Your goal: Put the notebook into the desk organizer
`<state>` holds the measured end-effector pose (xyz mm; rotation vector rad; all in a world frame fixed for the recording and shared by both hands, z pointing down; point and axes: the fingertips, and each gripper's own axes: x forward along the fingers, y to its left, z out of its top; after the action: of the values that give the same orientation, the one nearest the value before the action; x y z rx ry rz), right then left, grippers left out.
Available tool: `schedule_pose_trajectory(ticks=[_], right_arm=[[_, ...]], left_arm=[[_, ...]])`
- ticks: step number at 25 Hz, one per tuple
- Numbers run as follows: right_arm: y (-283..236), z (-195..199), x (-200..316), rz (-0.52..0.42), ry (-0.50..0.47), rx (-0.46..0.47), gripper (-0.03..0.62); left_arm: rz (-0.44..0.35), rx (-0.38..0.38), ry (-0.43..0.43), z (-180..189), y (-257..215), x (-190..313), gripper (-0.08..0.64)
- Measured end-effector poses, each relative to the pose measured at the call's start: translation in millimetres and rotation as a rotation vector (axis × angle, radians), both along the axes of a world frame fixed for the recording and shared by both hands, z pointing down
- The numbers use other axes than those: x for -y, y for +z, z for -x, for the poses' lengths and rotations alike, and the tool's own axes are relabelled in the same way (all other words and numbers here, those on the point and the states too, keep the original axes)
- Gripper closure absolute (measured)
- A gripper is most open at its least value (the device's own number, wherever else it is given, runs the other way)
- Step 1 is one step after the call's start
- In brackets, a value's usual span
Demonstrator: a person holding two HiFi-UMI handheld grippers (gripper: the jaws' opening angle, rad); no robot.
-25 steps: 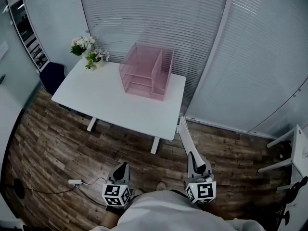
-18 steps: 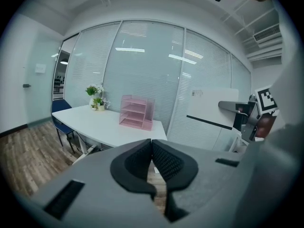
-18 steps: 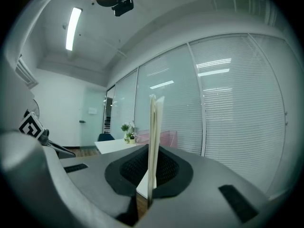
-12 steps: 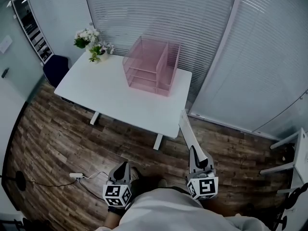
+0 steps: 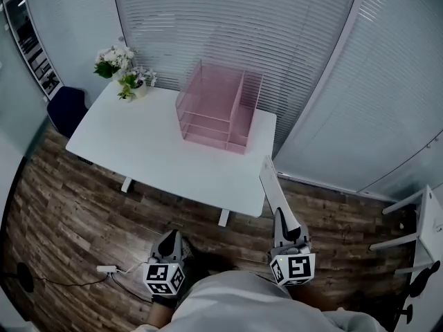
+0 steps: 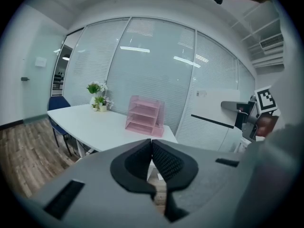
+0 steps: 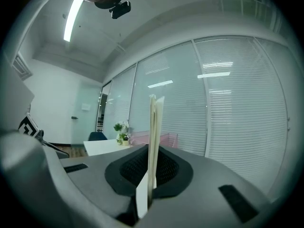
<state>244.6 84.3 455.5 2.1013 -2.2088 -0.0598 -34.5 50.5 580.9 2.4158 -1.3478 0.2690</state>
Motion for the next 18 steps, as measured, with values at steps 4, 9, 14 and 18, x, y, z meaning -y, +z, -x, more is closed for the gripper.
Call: schedule_pose_trajectory(ticks=[4, 9, 14, 18], right_arm=[[-8, 19, 50, -0.002, 0.046, 0.001, 0.569], [-25, 41, 113, -0.021, 0.109, -0.016, 0.569], [-38, 54, 163, -0.038, 0.171, -0.037, 0.569], [-47, 60, 198, -0.049, 0.178, -0.081, 0.569]], left_arm=[[-0.018, 0.000, 0.049, 20, -11, 62, 0.551], [-0.063, 0.023, 0.109, 50, -33, 139, 0.551], [-0.101, 0.030, 0.149, 76, -49, 199, 0.551], [-0.098, 0.025, 0.151, 87, -45, 228, 0.551]])
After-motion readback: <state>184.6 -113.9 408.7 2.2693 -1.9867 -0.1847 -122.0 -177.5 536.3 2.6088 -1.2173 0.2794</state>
